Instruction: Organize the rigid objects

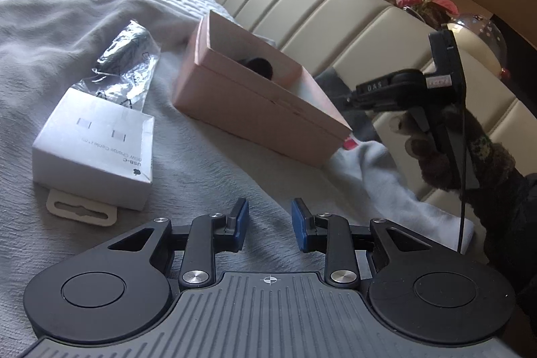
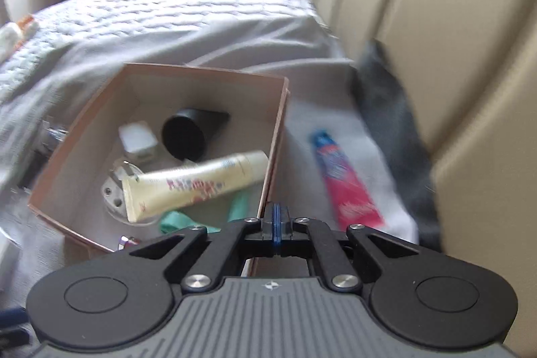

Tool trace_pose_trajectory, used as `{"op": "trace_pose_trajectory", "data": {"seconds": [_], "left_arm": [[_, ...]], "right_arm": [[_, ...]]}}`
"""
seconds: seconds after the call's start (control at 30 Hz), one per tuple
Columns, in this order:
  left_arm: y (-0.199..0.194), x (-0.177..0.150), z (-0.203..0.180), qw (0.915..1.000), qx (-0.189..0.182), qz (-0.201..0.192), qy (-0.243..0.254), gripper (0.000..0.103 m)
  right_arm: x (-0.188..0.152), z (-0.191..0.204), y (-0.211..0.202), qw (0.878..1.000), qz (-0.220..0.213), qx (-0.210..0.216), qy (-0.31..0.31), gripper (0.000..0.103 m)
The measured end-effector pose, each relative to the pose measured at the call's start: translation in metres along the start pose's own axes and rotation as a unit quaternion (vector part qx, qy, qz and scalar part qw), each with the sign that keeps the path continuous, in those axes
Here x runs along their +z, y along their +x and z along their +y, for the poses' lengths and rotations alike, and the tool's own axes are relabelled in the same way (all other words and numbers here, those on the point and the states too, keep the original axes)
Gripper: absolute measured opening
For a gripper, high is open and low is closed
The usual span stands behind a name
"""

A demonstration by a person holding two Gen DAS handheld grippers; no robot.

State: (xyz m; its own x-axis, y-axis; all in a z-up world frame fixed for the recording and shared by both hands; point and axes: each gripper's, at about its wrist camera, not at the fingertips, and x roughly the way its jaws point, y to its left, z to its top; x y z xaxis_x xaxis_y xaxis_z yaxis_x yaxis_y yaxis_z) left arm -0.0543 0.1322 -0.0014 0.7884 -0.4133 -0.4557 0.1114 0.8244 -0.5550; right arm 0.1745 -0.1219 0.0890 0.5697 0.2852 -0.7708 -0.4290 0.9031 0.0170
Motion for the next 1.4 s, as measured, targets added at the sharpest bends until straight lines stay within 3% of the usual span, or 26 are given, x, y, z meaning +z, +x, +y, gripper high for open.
{"op": "trace_pose_trajectory", "data": {"seconds": [0.03,0.1,0.13,0.2,0.43,0.5,0.67,0.7,0.77,0.8,0.97,1.13,1.2,1.33,1.4], "left_arm": [[0.0,0.0,0.001,1.0,-0.002,0.001,-0.001,0.031],[-0.001,0.0,0.002,1.0,-0.009,0.001,-0.004,0.031],[-0.001,0.0,0.003,0.9999,-0.012,0.002,-0.006,0.031],[0.0,0.001,0.005,0.9998,-0.018,0.005,-0.008,0.031],[-0.003,0.0,0.008,0.9995,-0.028,0.006,-0.015,0.031],[-0.003,0.0,0.009,0.9994,-0.027,0.006,-0.019,0.031],[-0.013,0.002,0.008,0.9997,-0.015,-0.01,-0.016,0.031],[-0.015,0.003,0.008,0.9997,-0.007,-0.015,-0.019,0.031],[-0.02,0.005,0.01,0.9992,0.014,-0.027,-0.027,0.031],[-0.024,0.007,0.011,0.9987,0.024,-0.034,-0.03,0.031],[-0.044,0.014,0.016,0.9948,0.056,-0.074,-0.04,0.031],[-0.055,0.015,0.02,0.9927,0.071,-0.086,-0.045,0.031],[-0.054,0.012,0.021,0.9944,0.061,-0.076,-0.042,0.031],[-0.047,0.009,0.016,0.9968,0.045,-0.059,-0.029,0.031],[-0.043,0.008,0.008,0.9976,0.046,-0.05,-0.012,0.031]], "right_arm": [[0.005,0.005,0.005,1.0,-0.004,0.024,-0.016,0.003],[0.015,0.0,0.006,0.999,-0.019,0.022,-0.038,0.008],[0.02,-0.008,0.009,0.999,-0.019,0.006,-0.037,0.026],[0.026,-0.021,0.025,0.999,0.004,-0.034,-0.042,0.044],[0.015,-0.042,0.091,0.983,0.049,-0.161,-0.077,0.045],[0.011,-0.048,0.097,0.984,0.036,-0.162,-0.06,0.045],[-0.001,-0.042,0.064,0.985,0.033,-0.156,-0.059,0.028],[-0.006,-0.038,0.047,0.987,0.029,-0.147,-0.055,0.017],[-0.016,-0.032,0.013,0.992,0.024,-0.117,-0.028,0.01],[-0.023,-0.024,-0.008,0.994,0.019,-0.101,-0.02,0.0],[-0.059,0.035,-0.088,0.997,-0.006,-0.039,-0.069,0.0],[-0.064,0.084,-0.117,0.993,-0.024,0.0,-0.112,0.002],[-0.057,0.082,-0.113,0.994,-0.03,-0.005,-0.105,0.009],[-0.044,0.048,-0.071,0.994,-0.042,-0.06,-0.083,0.037],[-0.043,0.024,-0.043,0.993,-0.033,-0.092,-0.062,0.037]]}}
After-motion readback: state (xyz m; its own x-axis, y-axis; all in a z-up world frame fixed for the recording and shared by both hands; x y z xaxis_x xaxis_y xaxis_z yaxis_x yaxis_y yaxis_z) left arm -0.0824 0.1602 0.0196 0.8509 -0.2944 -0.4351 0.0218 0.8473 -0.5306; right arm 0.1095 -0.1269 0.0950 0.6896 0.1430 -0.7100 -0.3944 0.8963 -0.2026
